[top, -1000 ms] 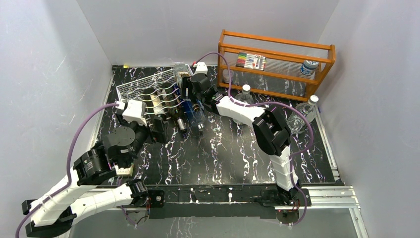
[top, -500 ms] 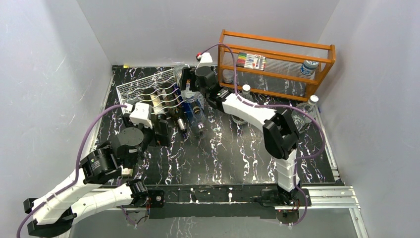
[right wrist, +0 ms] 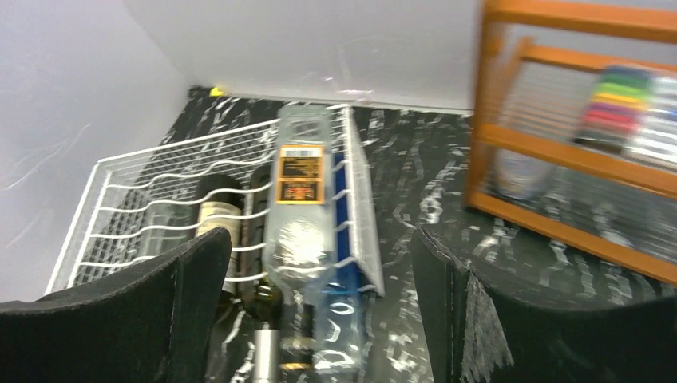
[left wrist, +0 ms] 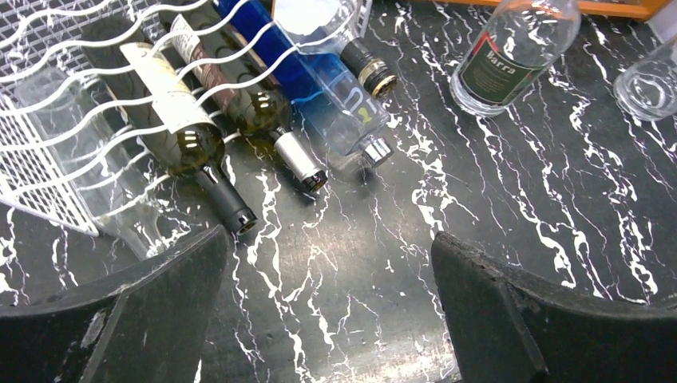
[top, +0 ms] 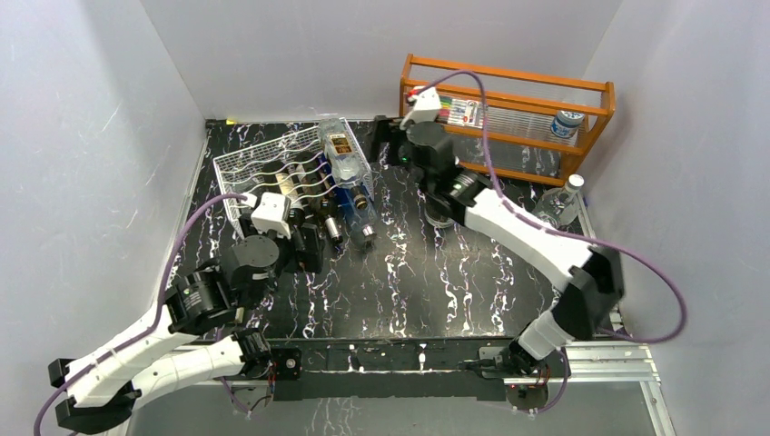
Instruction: Put the wine bottle on the wine rack
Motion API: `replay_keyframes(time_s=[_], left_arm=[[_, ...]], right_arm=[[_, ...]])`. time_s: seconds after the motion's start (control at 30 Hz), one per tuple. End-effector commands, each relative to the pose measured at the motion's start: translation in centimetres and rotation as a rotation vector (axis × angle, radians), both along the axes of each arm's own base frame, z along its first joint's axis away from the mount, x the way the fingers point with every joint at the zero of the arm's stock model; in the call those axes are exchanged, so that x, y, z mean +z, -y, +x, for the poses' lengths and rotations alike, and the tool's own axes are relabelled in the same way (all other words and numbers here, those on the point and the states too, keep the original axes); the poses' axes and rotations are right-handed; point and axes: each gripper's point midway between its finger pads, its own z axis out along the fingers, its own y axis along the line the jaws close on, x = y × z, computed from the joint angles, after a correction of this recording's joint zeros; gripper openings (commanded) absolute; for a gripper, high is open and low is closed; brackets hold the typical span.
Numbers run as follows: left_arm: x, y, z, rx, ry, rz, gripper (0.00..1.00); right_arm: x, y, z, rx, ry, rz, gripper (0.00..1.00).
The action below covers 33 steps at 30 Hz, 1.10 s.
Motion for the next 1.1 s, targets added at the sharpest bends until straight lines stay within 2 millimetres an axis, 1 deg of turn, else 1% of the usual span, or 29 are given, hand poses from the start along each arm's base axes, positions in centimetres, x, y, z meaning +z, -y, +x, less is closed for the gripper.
replay_keyframes(time_s=[0.0, 0.07, 0.13, 0.17, 0.2, 0.27, 0.33, 0.43, 0.47, 0.57, 0.6, 0.7, 0.8, 0.83, 0.93, 1.07], left_arm=[[-0.7, 0.0, 1.3, 0.131, -0.014, -0.053, 0.98], [-1.4, -0.1, 1.8, 0.199, -0.039, -0.048, 0.98], [-2.3, 0.4, 2.2, 0.241, -0.070, -0.057, 0.98], [-2.6, 0.9, 2.2, 0.231, -0.087, -0.057, 0.98], [-3.0, 2.1, 2.1, 0.185, -0.110, -0.056, 0.98], [-2.9, 3.9, 2.1, 0.087, -0.106, -0.045, 0.98], [-3.0, 4.6, 2.6, 0.067, -0.069, -0.050, 0.98], [-3.3, 5.7, 3.0, 0.003, -0.024, -0.041, 0.98], [-3.2, 6.2, 3.1, -0.016, -0.019, -0.046, 0.98], [-3.0, 7.7, 3.7, -0.042, -0.022, -0.029, 0.98], [-2.5, 8.0, 4.1, -0.037, -0.023, -0.014, 0.98], [-2.4, 8.9, 5.5, -0.038, -0.066, 0.045, 0.98], [-3.0, 9.9, 6.9, -0.082, -0.131, 0.001, 0.98], [-3.2, 10.4, 7.1, -0.122, -0.161, -0.032, 0.98], [-3.9, 10.2, 7.6, -0.139, -0.212, -0.068, 0.98], [-4.7, 9.1, 7.7, -0.152, -0.270, -0.051, 0.98]], right_arm=[[3.0, 8.4, -1.3, -0.191, 0.100, -0.065, 0.94], [1.7, 11.9, -1.2, -0.258, 0.065, -0.115, 0.95], [0.8, 15.0, -1.0, -0.293, 0.019, -0.146, 0.95], [0.3, 16.5, -1.0, -0.315, -0.005, -0.154, 0.96], [0.1, 17.8, -1.0, -0.332, -0.018, -0.156, 0.96], [-0.5, 19.7, -1.3, -0.353, -0.029, -0.165, 0.96], [-1.1, 20.6, -1.6, -0.337, -0.043, -0.173, 0.97], [-2.1, 21.0, -1.3, -0.298, -0.102, -0.182, 0.97], [-2.9, 21.0, -1.1, -0.296, -0.146, -0.198, 0.96], [-3.6, 19.9, -0.7, -0.240, -0.211, -0.223, 0.93], [-3.6, 19.4, -0.6, -0.217, -0.216, -0.220, 0.92], [-3.4, 18.0, -0.6, -0.143, -0.220, -0.209, 0.91], [-3.3, 17.1, -0.6, -0.094, -0.224, -0.202, 0.91], [-3.5, 16.8, -0.5, -0.079, -0.228, -0.210, 0.91], [-4.6, 16.8, 0.1, -0.076, -0.262, -0.248, 0.87], [-6.7, 16.6, 0.3, -0.059, -0.317, -0.295, 0.79]])
